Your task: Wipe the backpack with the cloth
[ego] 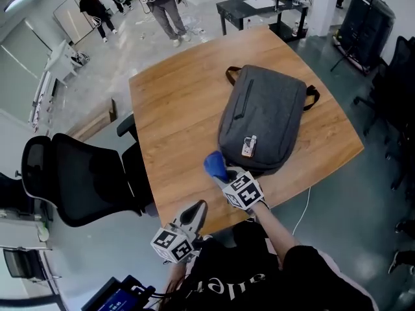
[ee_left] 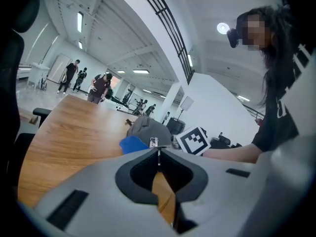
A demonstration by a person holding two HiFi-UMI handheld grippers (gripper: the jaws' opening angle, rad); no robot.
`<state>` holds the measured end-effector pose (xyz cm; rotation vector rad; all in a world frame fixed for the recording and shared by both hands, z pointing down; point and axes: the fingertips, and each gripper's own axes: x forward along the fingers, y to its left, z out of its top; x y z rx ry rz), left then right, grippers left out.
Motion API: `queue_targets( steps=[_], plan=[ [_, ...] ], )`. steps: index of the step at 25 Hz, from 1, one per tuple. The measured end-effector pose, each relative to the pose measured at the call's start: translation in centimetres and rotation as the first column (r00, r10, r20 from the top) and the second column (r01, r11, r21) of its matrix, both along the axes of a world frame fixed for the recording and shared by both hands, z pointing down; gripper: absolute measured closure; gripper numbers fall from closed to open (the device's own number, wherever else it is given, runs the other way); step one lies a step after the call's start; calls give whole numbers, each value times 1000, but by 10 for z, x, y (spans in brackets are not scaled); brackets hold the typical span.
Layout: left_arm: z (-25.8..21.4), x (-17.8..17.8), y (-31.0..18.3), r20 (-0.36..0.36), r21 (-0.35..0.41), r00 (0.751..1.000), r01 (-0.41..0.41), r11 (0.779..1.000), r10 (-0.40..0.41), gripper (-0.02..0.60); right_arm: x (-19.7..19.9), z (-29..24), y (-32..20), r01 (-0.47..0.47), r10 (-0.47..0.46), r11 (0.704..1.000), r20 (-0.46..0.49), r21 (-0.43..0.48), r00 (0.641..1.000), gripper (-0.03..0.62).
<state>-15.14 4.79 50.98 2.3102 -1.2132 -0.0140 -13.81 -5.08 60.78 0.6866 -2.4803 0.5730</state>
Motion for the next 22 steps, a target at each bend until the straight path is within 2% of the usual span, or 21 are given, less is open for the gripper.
queue_targets(
  steps=[4, 11, 17, 22],
  plan=[
    [4, 1, -3, 16, -9, 999, 34, 999, -34, 580, 2, 14, -12, -9, 9, 1000, -13, -27, 1000, 507],
    [9, 12, -11, 19, -23, 1000, 9, 1000, -9, 580, 50, 30, 6, -33, 30, 998, -56, -54, 998, 507],
    [7, 28, -33, 6, -5, 998, -66, 998, 66, 580, 97, 35, 22, -125, 118, 988, -76, -87, 990, 507],
    [2, 45, -54, -7, -2, 985, -172, 985, 172, 580, 133, 34, 28, -256, 246, 959, -88, -122, 965, 507]
  ],
)
